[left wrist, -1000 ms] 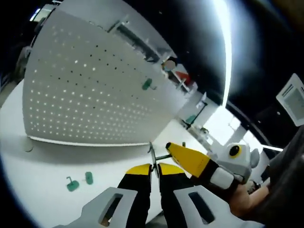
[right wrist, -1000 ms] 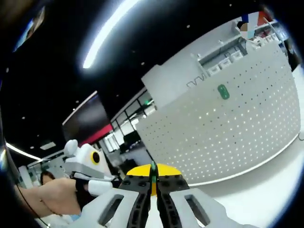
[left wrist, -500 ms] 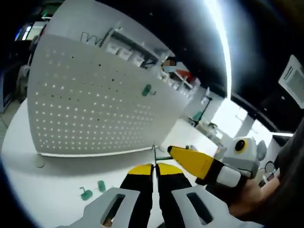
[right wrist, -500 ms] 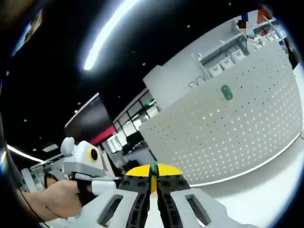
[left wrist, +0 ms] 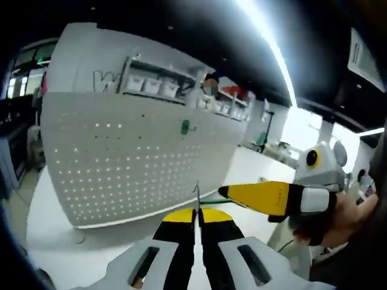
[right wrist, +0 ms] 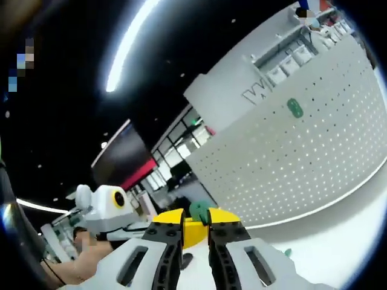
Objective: Insert the hook assembly into the mounting plate slot until the hook locks in place.
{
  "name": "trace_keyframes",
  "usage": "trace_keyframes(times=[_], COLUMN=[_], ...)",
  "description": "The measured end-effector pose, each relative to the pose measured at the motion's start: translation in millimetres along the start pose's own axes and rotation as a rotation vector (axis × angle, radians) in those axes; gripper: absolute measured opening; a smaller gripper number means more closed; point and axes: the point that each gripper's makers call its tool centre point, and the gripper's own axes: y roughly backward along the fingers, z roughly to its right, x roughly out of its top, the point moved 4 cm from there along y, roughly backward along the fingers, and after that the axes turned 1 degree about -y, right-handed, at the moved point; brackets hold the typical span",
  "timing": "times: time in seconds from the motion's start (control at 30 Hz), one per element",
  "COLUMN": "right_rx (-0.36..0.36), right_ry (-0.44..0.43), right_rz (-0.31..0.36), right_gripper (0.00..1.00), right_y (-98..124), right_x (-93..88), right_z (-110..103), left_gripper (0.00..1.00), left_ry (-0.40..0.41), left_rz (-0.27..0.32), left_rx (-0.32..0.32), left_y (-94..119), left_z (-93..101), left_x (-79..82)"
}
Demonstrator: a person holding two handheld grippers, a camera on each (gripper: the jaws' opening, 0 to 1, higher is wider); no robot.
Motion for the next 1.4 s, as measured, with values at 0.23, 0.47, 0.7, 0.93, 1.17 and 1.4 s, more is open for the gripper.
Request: trace_keyframes(times=[0.23, 0.47, 0.7, 0.93, 1.17, 1.4], right_rx=[0.003, 0.011, 0.024, 0.033, 0.023, 0.006], right_ry=[-0.042, -0.088, -0.1, -0.06, -0.032, 0.01], right_rz=[-0.034, -0.046, -0.051, -0.061, -0.054, -0.066], right_gripper=[0.11, 0.11, 0.06, 0.02, 0.0, 0.0], right_y=[-1.4, -2.6, -4.8, -3.8, -3.6, -2.8], right_x=[-2.9, -6.2, -4.5, -2.6, -2.6, -4.0], right_z=[4.8, 7.6, 7.4, 3.9, 1.5, 3.0], left_gripper=[0.01, 0.01, 0.01, 0.01, 0.03, 0.04], left_ry=[-0.138, -0.166, -0.198, -0.222, -0.24, -0.268], left_rz=[0.012, 0.021, 0.037, 0.04, 0.053, 0.064], left_rx=[0.023, 0.01, 0.001, 0.003, 0.011, -0.006], left_y=[2.4, 1.7, 2.0, 3.4, 3.1, 1.4], left_z=[6.1, 8.9, 11.7, 12.9, 12.8, 12.5], left_x=[2.3, 2.7, 8.8, 10.9, 11.6, 9.2])
